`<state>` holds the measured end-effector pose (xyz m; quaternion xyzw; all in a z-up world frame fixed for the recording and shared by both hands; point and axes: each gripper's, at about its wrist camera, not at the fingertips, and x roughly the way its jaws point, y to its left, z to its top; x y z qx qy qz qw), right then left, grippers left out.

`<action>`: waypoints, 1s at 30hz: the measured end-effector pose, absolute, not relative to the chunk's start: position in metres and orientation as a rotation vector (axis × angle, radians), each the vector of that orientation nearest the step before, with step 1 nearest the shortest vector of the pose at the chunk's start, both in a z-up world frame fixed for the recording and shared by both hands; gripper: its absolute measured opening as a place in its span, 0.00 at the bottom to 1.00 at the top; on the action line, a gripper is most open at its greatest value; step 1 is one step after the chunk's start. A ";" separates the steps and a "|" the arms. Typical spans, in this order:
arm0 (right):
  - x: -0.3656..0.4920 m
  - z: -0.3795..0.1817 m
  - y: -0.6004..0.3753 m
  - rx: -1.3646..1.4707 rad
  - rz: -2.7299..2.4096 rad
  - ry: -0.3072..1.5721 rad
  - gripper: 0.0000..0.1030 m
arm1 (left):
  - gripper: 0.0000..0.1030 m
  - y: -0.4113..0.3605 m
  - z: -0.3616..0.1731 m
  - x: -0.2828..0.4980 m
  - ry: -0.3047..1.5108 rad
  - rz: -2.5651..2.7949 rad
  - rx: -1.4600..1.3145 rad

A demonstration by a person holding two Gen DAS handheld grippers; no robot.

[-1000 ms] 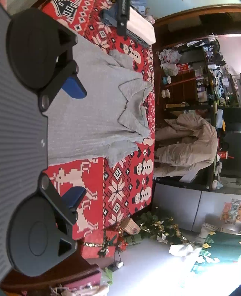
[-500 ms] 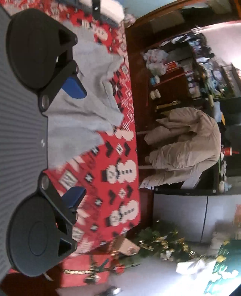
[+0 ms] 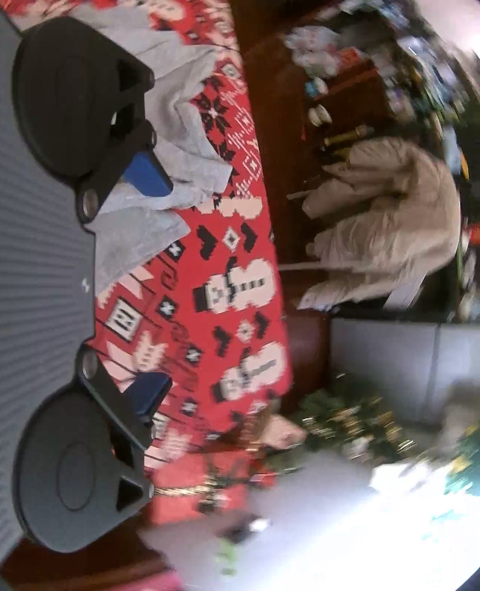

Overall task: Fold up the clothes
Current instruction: 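Grasp the shirt edge with the left gripper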

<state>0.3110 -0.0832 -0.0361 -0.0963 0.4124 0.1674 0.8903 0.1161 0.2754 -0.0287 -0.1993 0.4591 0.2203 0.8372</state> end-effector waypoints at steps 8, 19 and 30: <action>0.313 -0.041 -0.053 -0.204 0.286 0.950 0.99 | 0.38 0.294 -0.075 0.139 1.049 0.351 -0.399; 0.314 -0.060 -0.053 -0.139 0.146 0.981 0.99 | 0.36 0.304 -0.106 0.176 1.107 0.322 -0.369; 0.359 -0.075 -0.056 -0.172 0.279 1.051 0.99 | 0.04 0.298 -0.105 0.191 1.198 0.494 -0.373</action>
